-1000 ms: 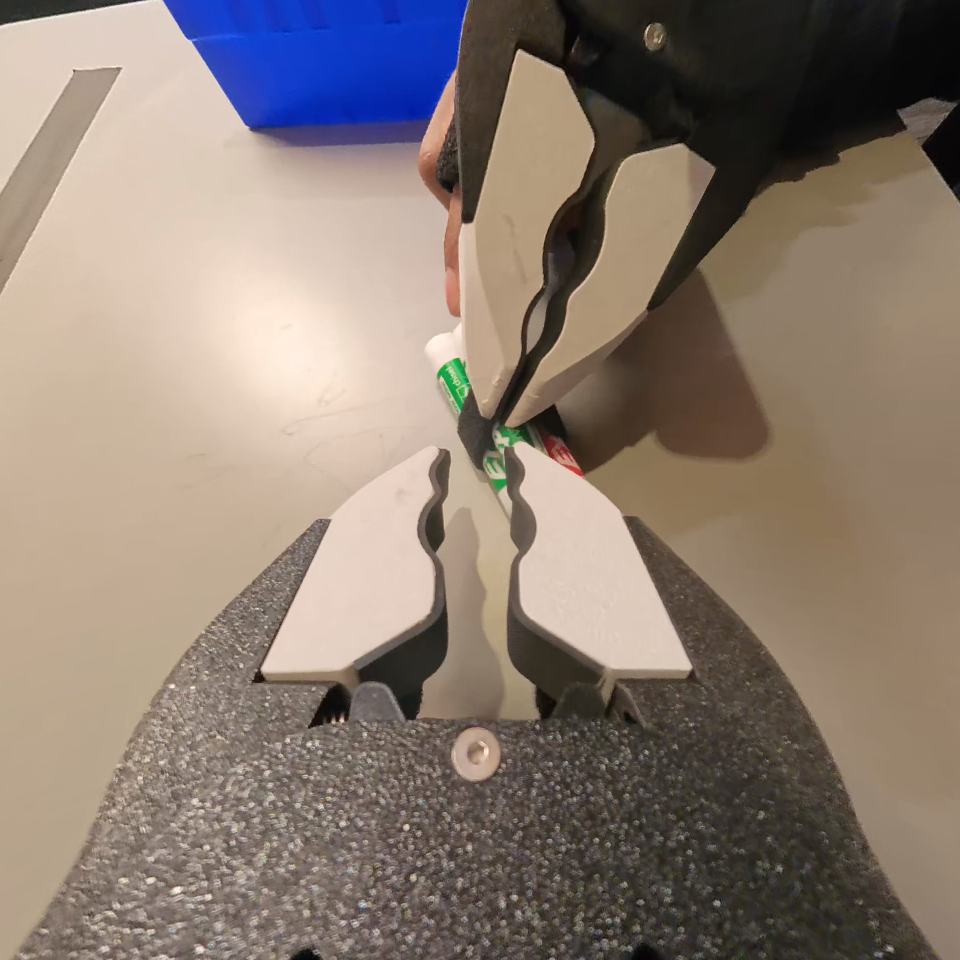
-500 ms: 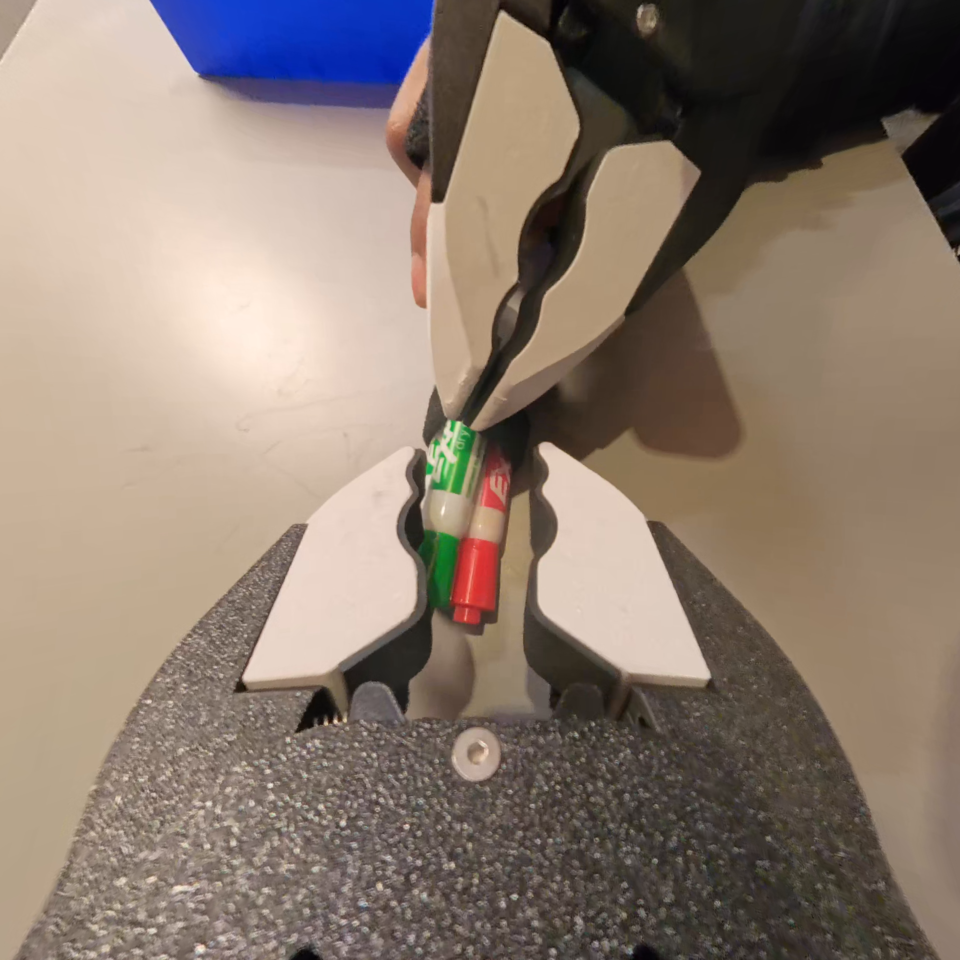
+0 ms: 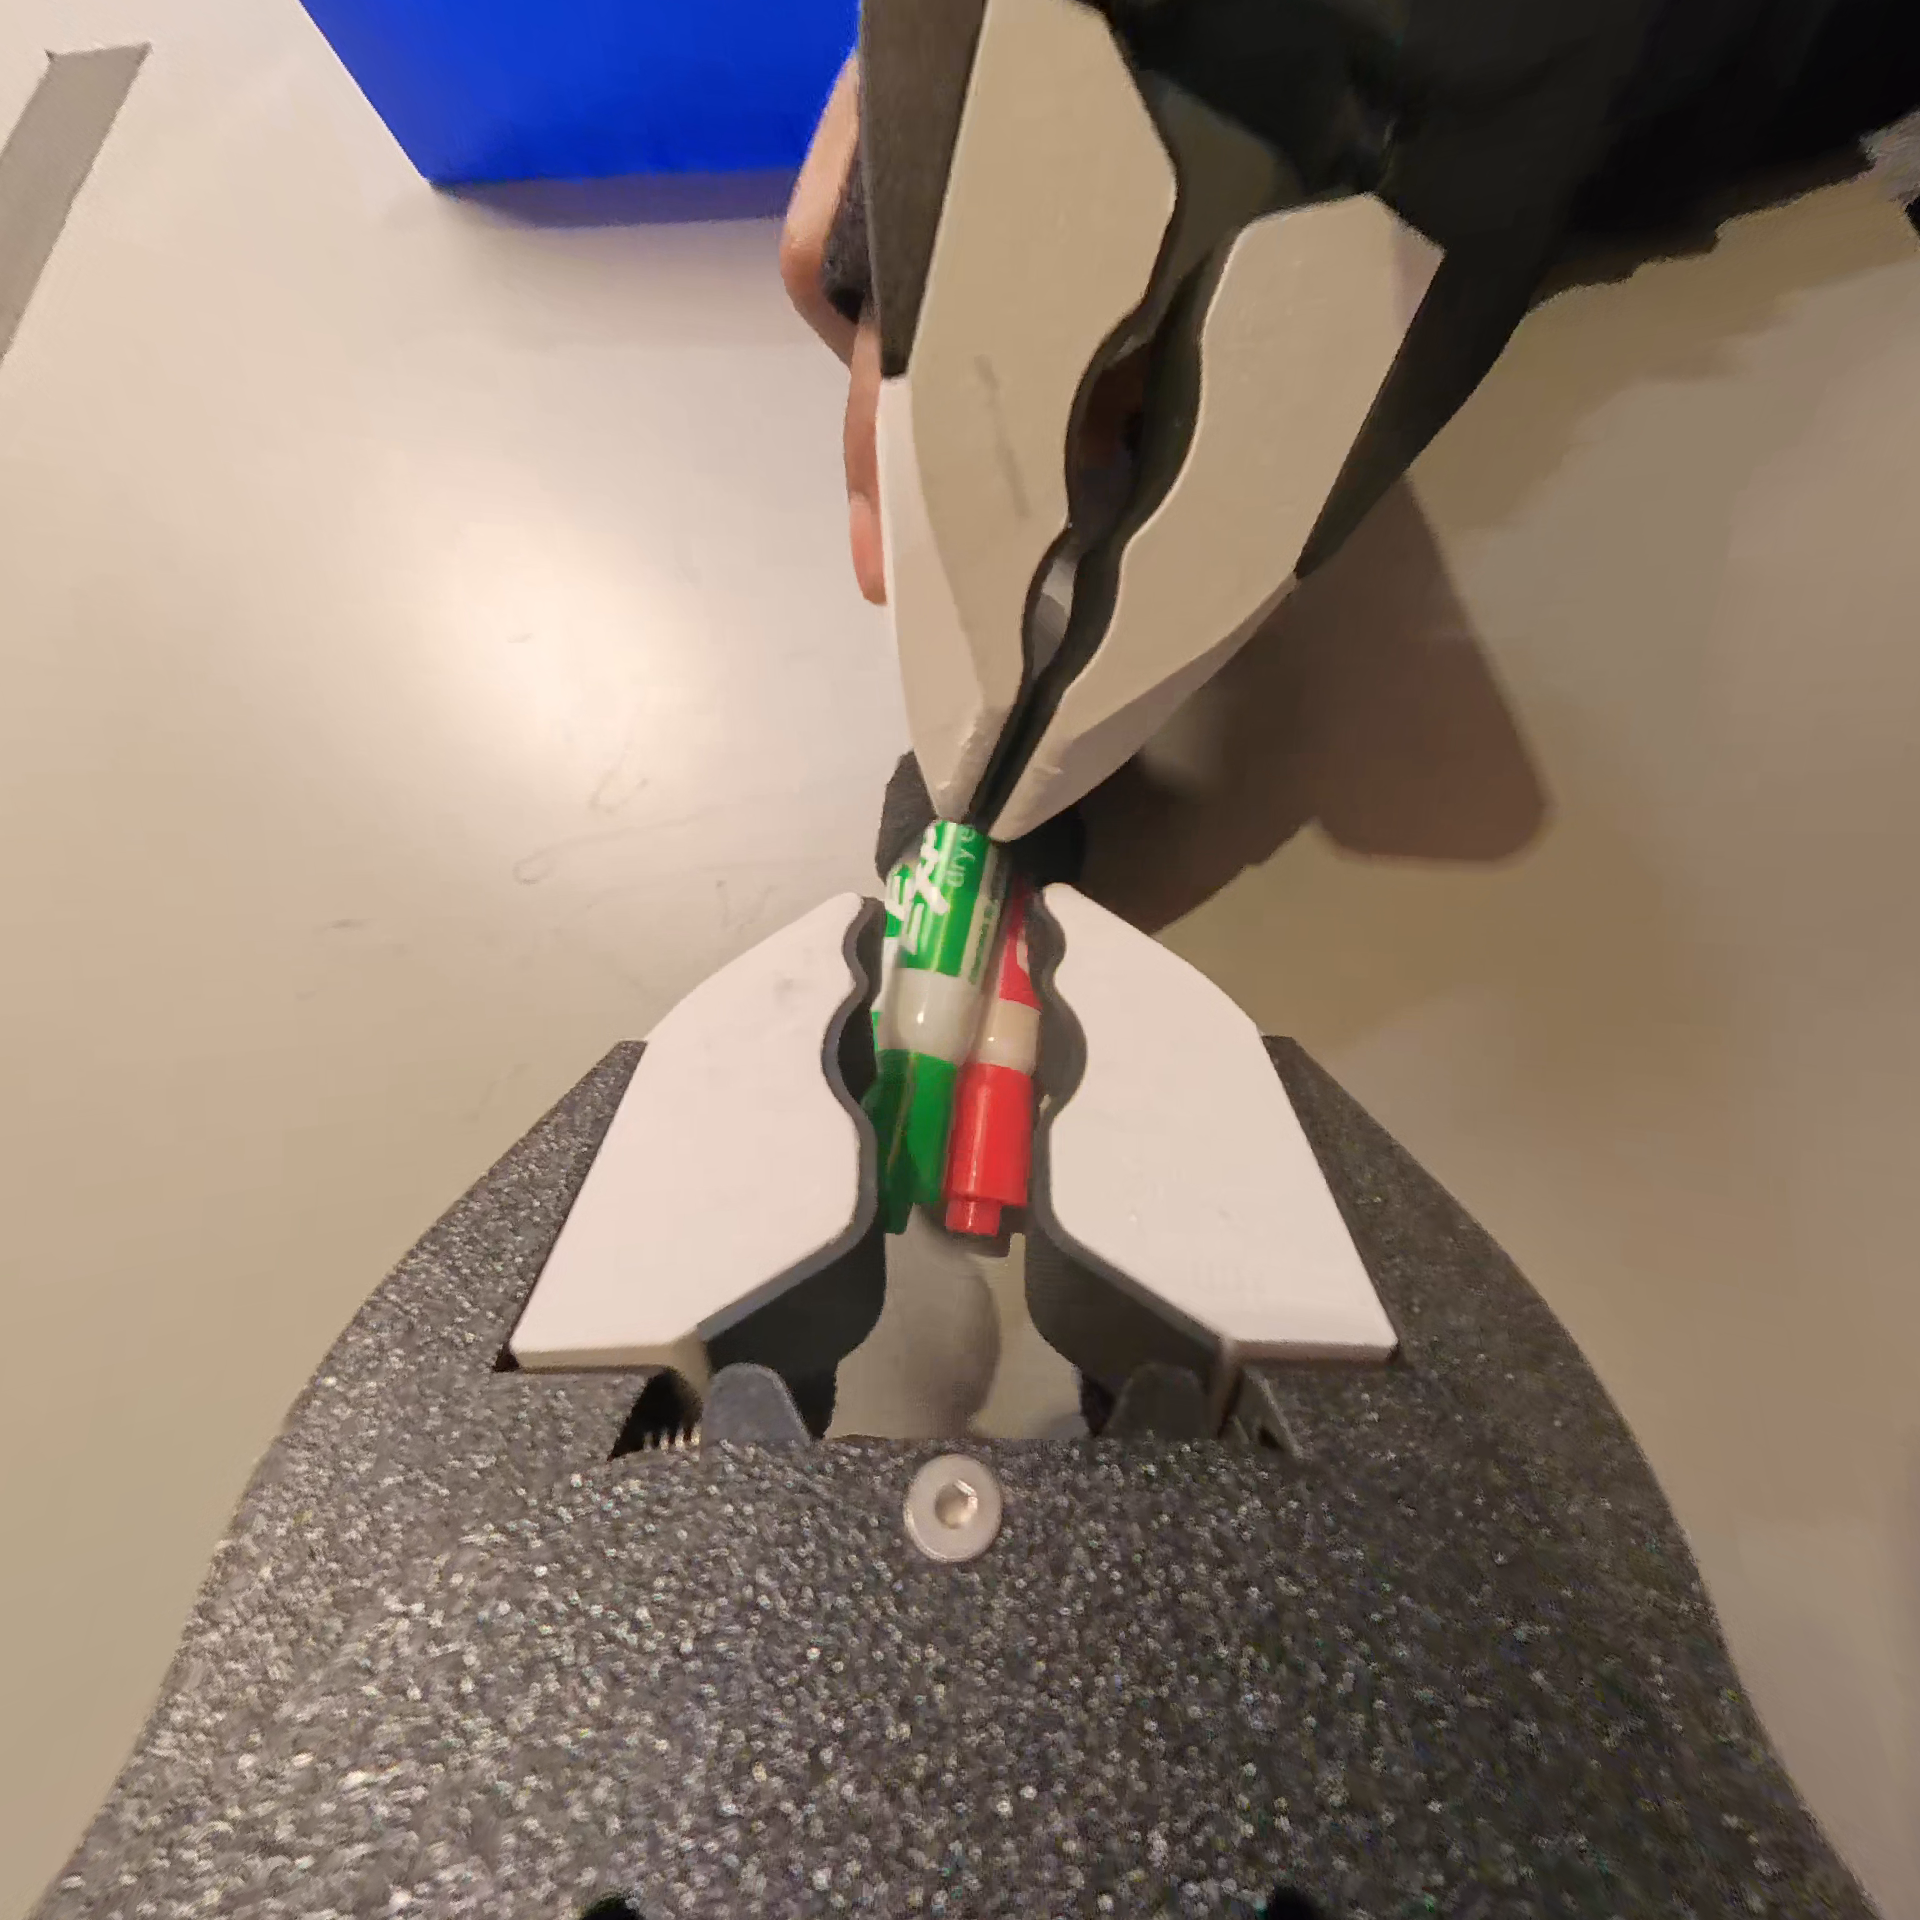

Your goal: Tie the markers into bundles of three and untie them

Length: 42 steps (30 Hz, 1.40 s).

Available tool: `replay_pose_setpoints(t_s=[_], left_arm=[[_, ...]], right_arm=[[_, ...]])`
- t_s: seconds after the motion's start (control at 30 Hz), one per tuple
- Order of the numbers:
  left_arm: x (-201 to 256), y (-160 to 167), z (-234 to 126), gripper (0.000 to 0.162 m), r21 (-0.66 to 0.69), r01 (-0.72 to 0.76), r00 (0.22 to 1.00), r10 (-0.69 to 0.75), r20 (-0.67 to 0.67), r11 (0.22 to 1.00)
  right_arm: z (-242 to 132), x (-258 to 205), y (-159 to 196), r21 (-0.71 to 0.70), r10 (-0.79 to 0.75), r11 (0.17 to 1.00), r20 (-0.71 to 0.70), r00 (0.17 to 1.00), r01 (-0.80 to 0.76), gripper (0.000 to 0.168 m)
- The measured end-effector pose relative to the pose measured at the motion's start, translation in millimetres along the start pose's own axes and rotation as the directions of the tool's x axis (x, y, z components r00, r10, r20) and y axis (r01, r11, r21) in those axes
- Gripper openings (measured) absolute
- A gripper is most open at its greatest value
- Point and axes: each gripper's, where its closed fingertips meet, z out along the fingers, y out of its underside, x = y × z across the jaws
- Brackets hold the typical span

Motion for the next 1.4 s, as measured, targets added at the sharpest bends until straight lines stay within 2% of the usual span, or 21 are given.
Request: replay_pose_setpoints(t_s=[0.1,0.4,0.57,0.77,0.93,1.23,1.27,1.3,1.33,1.4], left_arm=[[-0.4,-8.7,-7.0,0.022,0.066,0.008,1.000,-0.007,-0.009,0.998],[9.8,-6.1,1.2,0.018,0.074,-0.071,0.996,0.075,-0.052,0.995],[11.5,-7.1,3.5,0.017,0.072,-0.140,0.989,0.142,-0.029,0.988],[5.7,-9.2,8.4,0.016,0.058,-0.047,0.998,0.049,-0.030,0.997],[2.1,-9.5,11.6,0.016,0.048,-0.048,0.999,0.048,-0.003,0.998],[2.4,-10.3,12.8,0.016,0.049,-0.041,0.999,0.042,-0.004,0.998],[-0.2,-8.8,13.4,0.016,0.037,-0.033,0.999,0.033,0.011,0.999],[-10.4,5.9,16.5,0.016,-0.061,-0.024,0.997,0.028,0.071,0.998],[-16.5,8.8,16.8,0.015,-0.072,-0.017,0.995,0.024,0.100,0.997],[-8.4,8.4,15.7,0.015,-0.063,-0.040,0.998,0.043,0.043,0.997]], right_arm=[[-0.8,-5.3,-2.7,0.017,-0.009,1.000,0.029,1.000,0.008,0.001],[-1.2,-19.3,-7.9,0.042,-0.038,0.999,0.104,0.994,0.033,0.001],[-3.2,-21.7,-6.5,0.024,-0.074,0.997,0.107,0.992,0.071,0.001],[-7.1,-17.8,1.8,-0.044,-0.164,0.985,0.045,0.986,0.166,0.001],[-11.9,-19.2,12.7,-0.098,-0.232,0.967,0.039,0.972,0.234,0.001],[-17.7,-25.6,10.3,-0.082,-0.125,0.988,0.118,0.985,0.135,0.000],[-19.1,-31.3,8.1,-0.064,-0.111,0.990,0.158,0.981,0.122,0.000],[-22.5,-43.1,0.7,-0.018,-0.093,0.995,0.231,0.968,0.100,0.000],[-23.8,-48.9,-3.9,-0.003,-0.078,0.997,0.262,0.962,0.082,0.000],[-22.4,-45.0,-3.5,-0.034,-0.090,0.994,0.221,0.971,0.100,0.001]])
